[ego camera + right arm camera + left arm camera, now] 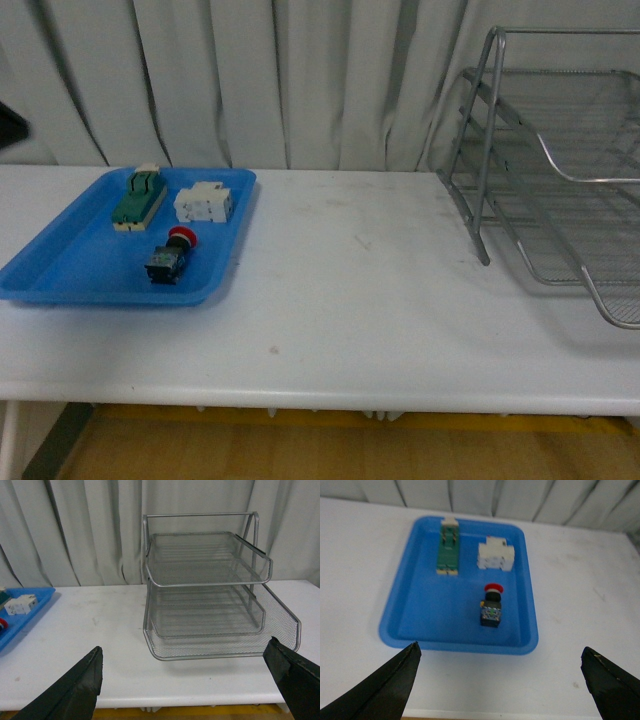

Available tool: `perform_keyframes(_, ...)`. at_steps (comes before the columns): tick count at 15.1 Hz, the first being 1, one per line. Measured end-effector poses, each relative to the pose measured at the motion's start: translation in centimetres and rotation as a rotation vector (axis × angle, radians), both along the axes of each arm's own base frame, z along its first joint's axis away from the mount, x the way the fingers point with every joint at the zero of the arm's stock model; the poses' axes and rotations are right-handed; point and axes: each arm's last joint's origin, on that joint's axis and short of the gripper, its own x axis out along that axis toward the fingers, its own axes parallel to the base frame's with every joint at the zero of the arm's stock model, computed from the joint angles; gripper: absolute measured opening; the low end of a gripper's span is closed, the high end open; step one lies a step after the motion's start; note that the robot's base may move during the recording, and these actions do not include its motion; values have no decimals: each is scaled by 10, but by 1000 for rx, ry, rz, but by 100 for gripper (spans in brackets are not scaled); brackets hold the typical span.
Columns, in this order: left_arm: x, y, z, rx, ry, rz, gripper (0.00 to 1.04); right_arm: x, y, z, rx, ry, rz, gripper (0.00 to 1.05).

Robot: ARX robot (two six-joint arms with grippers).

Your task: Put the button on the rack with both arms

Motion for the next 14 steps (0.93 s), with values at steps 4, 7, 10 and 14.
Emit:
perform_keyframes(4, 76, -19, -32, 56, 169, -76, 98, 0, 0, 0, 0, 0, 0, 98)
perform_keyframes(7, 134, -29, -70, 53, 324, -127, 98, 0, 0, 0, 0, 0, 0, 98)
perform_keyframes(10, 167, -31, -92, 47, 395, -110, 98, 0, 0, 0, 0, 0, 0, 98)
perform_keyframes(14, 192, -23, -116, 106, 437, -45, 98, 0, 0, 0, 0, 0, 0, 98)
